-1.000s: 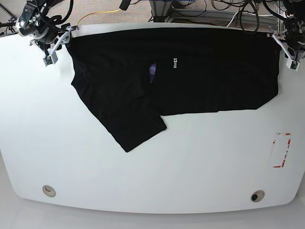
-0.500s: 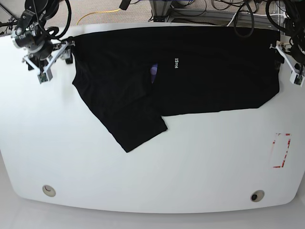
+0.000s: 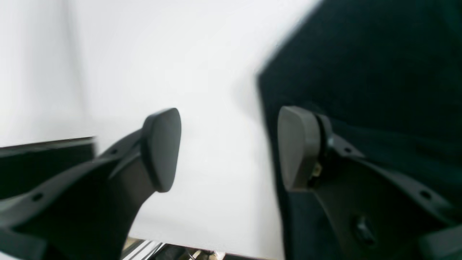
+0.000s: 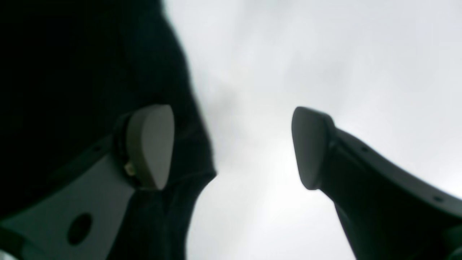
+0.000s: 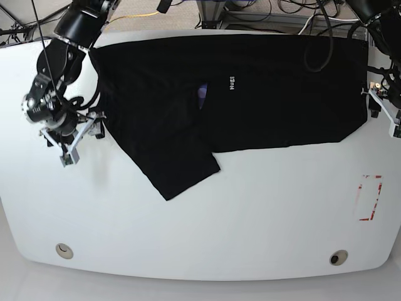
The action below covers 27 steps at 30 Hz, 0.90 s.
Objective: Fold the T-shirt properly
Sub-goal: 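Move the right gripper to the shirt's hanging hem and grasp it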
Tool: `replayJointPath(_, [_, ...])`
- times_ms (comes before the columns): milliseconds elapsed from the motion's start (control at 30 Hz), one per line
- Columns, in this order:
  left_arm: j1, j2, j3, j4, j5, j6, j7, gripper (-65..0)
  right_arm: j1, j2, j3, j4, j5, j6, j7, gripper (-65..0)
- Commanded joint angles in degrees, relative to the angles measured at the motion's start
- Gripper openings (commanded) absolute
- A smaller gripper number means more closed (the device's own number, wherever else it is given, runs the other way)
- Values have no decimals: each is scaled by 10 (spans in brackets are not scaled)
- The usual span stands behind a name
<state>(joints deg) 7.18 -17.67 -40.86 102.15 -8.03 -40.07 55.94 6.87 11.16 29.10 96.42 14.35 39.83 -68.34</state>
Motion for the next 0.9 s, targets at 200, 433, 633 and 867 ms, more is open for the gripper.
replayJointPath(200, [-49,35,15,3,70,1,-14,-260,122,2,-56,-140,-36,2,61,-163])
replayJointPath(433, [-52,41,33,-3,93,1,-15,-260,193,1,-95,-299,-77,2,151,-208])
replayJointPath(633, [-52,42,35,-23,95,1,-16,-260,224,-3,-110,-412,-77,2,211,-247])
replayJointPath(867, [-52,41,34,-40,95,1,-16,-260,227,-43,-112,-430,-79,2,218,-249])
